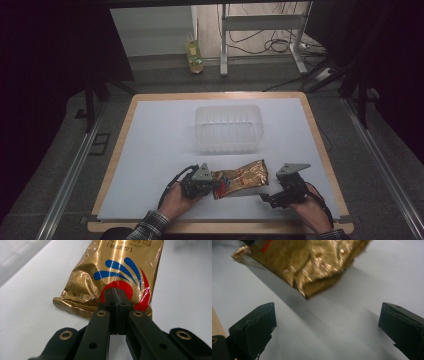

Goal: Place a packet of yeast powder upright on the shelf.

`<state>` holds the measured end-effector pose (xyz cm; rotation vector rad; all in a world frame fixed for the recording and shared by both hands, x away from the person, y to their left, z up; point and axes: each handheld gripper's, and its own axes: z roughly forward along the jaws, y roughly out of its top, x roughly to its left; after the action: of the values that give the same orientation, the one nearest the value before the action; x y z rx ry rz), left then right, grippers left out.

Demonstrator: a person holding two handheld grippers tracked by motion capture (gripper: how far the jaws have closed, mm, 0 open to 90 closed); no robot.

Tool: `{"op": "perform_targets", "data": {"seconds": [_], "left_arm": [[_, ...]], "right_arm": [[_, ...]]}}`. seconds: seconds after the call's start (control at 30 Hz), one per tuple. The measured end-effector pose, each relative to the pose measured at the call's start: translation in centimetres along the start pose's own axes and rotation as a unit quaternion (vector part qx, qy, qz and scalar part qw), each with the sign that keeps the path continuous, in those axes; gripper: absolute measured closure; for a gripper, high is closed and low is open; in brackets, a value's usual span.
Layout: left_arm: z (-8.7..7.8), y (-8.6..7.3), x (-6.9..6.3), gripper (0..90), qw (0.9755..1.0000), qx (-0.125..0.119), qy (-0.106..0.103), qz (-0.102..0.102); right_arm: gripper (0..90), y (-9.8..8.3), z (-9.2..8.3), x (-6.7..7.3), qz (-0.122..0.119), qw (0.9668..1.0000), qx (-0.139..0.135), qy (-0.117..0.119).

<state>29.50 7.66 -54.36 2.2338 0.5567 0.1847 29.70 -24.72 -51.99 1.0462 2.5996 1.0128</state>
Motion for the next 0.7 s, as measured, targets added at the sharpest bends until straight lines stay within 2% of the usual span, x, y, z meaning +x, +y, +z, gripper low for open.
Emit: {"op": "perform_targets", "data": {"seconds": [0.23, 0.5, 0.7], "left_arm": [[0.1, 0.0, 0.0, 89.8, 0.9999, -0.006, -0.004, -0.009], [0.1, 0.0, 0.0, 89.8, 1.0, -0.006, -0.004, -0.007], [0.1, 0.0, 0.0, 89.7, 0.9999, -0.007, -0.005, -0.01]], "right_arm": [[1.9, 1.0, 0.9, -0.1, 0.013, 0.9991, -0.01, 0.038], [2.3, 2.4, 2.0, -0.3, 0.033, 0.9954, -0.015, 0.089], [2.6, 3.7, 2.4, 0.1, 0.035, 0.9938, -0.017, 0.104]]}}
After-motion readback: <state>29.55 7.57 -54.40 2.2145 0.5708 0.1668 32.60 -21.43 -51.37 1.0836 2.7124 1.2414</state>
